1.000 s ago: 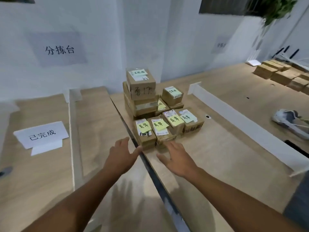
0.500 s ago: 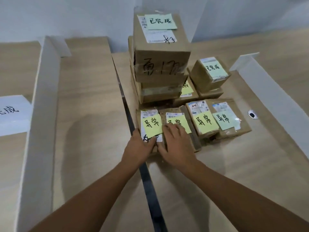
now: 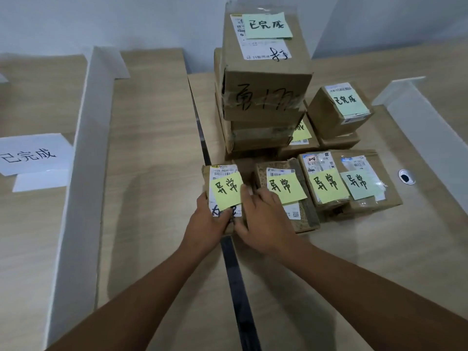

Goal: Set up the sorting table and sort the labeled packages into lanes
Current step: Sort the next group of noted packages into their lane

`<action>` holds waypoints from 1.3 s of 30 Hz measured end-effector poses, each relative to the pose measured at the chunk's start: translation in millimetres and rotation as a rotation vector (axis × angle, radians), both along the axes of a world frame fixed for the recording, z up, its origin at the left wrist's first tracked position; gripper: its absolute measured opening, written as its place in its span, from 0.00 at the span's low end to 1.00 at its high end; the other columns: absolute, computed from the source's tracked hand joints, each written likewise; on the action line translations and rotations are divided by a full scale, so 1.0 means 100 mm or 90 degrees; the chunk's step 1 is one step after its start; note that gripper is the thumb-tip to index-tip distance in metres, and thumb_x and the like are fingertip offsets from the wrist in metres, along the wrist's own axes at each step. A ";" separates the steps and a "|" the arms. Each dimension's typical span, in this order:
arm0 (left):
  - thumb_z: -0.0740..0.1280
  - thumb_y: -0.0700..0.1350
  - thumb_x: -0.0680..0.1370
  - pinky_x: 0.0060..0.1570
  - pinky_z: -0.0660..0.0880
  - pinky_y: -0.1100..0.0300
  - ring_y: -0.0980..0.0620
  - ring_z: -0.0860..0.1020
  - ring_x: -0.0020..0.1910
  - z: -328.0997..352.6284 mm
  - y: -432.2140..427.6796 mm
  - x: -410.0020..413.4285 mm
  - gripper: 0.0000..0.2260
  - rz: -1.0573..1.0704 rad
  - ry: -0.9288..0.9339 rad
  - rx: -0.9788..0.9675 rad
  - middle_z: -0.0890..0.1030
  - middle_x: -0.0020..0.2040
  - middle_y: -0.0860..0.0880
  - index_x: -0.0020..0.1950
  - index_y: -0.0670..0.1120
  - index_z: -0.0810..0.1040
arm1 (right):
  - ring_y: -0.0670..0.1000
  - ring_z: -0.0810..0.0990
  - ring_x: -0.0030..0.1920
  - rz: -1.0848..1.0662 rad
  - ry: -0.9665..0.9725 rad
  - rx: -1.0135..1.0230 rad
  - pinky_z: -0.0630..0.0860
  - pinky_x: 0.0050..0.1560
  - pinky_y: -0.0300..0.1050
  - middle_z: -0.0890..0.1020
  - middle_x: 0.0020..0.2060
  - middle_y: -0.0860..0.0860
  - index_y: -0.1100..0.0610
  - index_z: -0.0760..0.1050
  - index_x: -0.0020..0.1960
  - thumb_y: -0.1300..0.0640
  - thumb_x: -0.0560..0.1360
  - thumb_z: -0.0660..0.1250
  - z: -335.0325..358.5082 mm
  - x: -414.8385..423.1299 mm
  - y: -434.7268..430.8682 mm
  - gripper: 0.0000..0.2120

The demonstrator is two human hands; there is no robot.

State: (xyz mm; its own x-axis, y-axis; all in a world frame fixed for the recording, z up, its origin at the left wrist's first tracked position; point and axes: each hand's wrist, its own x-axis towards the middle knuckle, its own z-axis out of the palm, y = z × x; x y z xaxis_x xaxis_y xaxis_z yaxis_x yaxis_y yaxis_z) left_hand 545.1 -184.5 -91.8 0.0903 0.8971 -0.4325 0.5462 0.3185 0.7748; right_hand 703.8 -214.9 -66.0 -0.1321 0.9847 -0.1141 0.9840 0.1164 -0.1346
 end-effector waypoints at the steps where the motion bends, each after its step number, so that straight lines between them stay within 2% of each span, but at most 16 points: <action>1: 0.71 0.52 0.79 0.40 0.69 0.70 0.56 0.77 0.52 0.02 -0.03 -0.03 0.29 -0.006 -0.007 0.006 0.79 0.67 0.53 0.76 0.51 0.61 | 0.57 0.64 0.69 0.009 0.019 -0.007 0.61 0.70 0.53 0.78 0.62 0.56 0.62 0.51 0.81 0.40 0.79 0.57 0.00 -0.02 -0.02 0.39; 3: 0.71 0.52 0.79 0.41 0.69 0.71 0.57 0.77 0.53 0.12 -0.09 -0.11 0.30 -0.014 -0.024 0.026 0.78 0.68 0.54 0.77 0.53 0.60 | 0.55 0.64 0.69 -0.017 0.125 -0.006 0.64 0.68 0.52 0.77 0.64 0.55 0.58 0.50 0.82 0.40 0.78 0.61 0.05 -0.06 -0.09 0.41; 6: 0.72 0.53 0.78 0.41 0.75 0.70 0.62 0.81 0.51 0.43 -0.23 -0.28 0.34 -0.030 -0.062 0.077 0.79 0.64 0.60 0.79 0.60 0.57 | 0.47 0.68 0.69 -0.098 0.391 -0.017 0.71 0.66 0.48 0.71 0.70 0.48 0.45 0.49 0.81 0.41 0.74 0.70 0.29 -0.11 -0.25 0.44; 8: 0.74 0.54 0.77 0.41 0.79 0.70 0.67 0.81 0.52 0.69 -0.37 -0.43 0.39 -0.043 -0.099 0.110 0.78 0.62 0.64 0.79 0.65 0.53 | 0.44 0.69 0.70 -0.107 0.484 -0.017 0.74 0.67 0.50 0.68 0.73 0.44 0.40 0.47 0.80 0.39 0.72 0.72 0.53 -0.15 -0.36 0.47; 12: 0.74 0.60 0.74 0.43 0.80 0.68 0.71 0.77 0.55 1.27 -0.77 -0.76 0.43 -0.053 -0.120 0.179 0.76 0.61 0.71 0.78 0.72 0.47 | 0.44 0.67 0.73 -0.048 0.506 0.024 0.72 0.69 0.55 0.64 0.76 0.43 0.37 0.44 0.81 0.38 0.72 0.72 1.04 -0.33 -0.69 0.48; 15: 0.74 0.64 0.72 0.43 0.81 0.65 0.68 0.79 0.56 1.67 -1.21 -1.09 0.42 -0.026 -0.124 0.250 0.77 0.60 0.73 0.75 0.77 0.49 | 0.43 0.66 0.72 0.008 0.513 0.066 0.73 0.69 0.53 0.63 0.75 0.43 0.37 0.45 0.81 0.39 0.72 0.73 1.38 -0.62 -1.01 0.48; 17: 0.74 0.65 0.72 0.45 0.82 0.62 0.66 0.80 0.56 1.91 -1.57 -1.37 0.41 -0.005 -0.120 0.292 0.76 0.60 0.75 0.75 0.77 0.50 | 0.39 0.65 0.71 0.048 0.529 0.086 0.73 0.68 0.48 0.62 0.75 0.42 0.39 0.46 0.81 0.40 0.73 0.74 1.56 -0.88 -1.25 0.48; 20: 0.73 0.65 0.72 0.44 0.81 0.61 0.62 0.81 0.58 2.21 -2.11 -1.87 0.39 0.019 -0.088 0.354 0.72 0.63 0.78 0.72 0.81 0.50 | 0.32 0.65 0.70 0.118 0.573 0.079 0.72 0.61 0.32 0.62 0.75 0.38 0.36 0.44 0.81 0.40 0.72 0.73 1.78 -1.37 -1.60 0.48; 21: 0.73 0.66 0.72 0.45 0.81 0.61 0.62 0.81 0.58 2.28 -2.28 -2.06 0.39 0.030 -0.069 0.364 0.71 0.63 0.80 0.72 0.81 0.49 | 0.34 0.65 0.71 0.140 0.597 0.068 0.75 0.59 0.33 0.63 0.75 0.39 0.37 0.45 0.81 0.41 0.72 0.73 1.85 -1.56 -1.70 0.48; 23: 0.72 0.68 0.71 0.47 0.82 0.59 0.63 0.81 0.56 2.42 -2.64 -2.47 0.41 0.061 -0.032 0.375 0.71 0.62 0.80 0.74 0.79 0.48 | 0.43 0.69 0.72 0.176 0.644 0.044 0.80 0.60 0.47 0.67 0.74 0.43 0.41 0.49 0.82 0.45 0.72 0.74 1.96 -1.97 -1.90 0.47; 25: 0.71 0.70 0.71 0.50 0.82 0.55 0.62 0.81 0.56 2.53 -2.98 -2.89 0.42 0.094 -0.009 0.386 0.72 0.65 0.76 0.77 0.75 0.48 | 0.47 0.72 0.71 0.224 0.658 0.044 0.80 0.60 0.52 0.68 0.71 0.43 0.43 0.53 0.82 0.47 0.72 0.74 2.07 -2.41 -2.10 0.45; 28: 0.70 0.67 0.74 0.54 0.82 0.50 0.60 0.83 0.55 2.69 -3.41 -3.50 0.39 0.144 0.006 0.412 0.74 0.70 0.65 0.77 0.74 0.49 | 0.45 0.76 0.66 0.288 0.659 0.031 0.81 0.58 0.48 0.69 0.66 0.39 0.37 0.54 0.80 0.40 0.70 0.71 2.24 -3.09 -2.36 0.44; 32: 0.70 0.66 0.75 0.56 0.80 0.49 0.62 0.81 0.57 2.81 -3.91 -4.26 0.37 0.215 0.026 0.442 0.73 0.68 0.71 0.77 0.75 0.50 | 0.45 0.77 0.65 0.365 0.673 0.023 0.82 0.53 0.44 0.69 0.67 0.39 0.32 0.54 0.79 0.40 0.71 0.71 2.36 -3.98 -2.63 0.41; 35: 0.69 0.68 0.75 0.55 0.81 0.49 0.63 0.80 0.58 2.81 -4.26 -4.90 0.37 0.262 0.032 0.447 0.72 0.68 0.73 0.77 0.74 0.50 | 0.47 0.79 0.63 0.412 0.664 0.008 0.81 0.55 0.48 0.69 0.67 0.38 0.32 0.55 0.78 0.42 0.74 0.71 2.37 -4.71 -2.81 0.38; 39: 0.68 0.71 0.74 0.53 0.82 0.51 0.64 0.79 0.60 2.77 -4.70 -5.94 0.38 0.321 0.067 0.447 0.73 0.68 0.70 0.77 0.75 0.49 | 0.45 0.75 0.67 0.485 0.648 0.004 0.82 0.54 0.47 0.66 0.70 0.36 0.31 0.53 0.78 0.38 0.75 0.68 2.34 -5.84 -3.07 0.37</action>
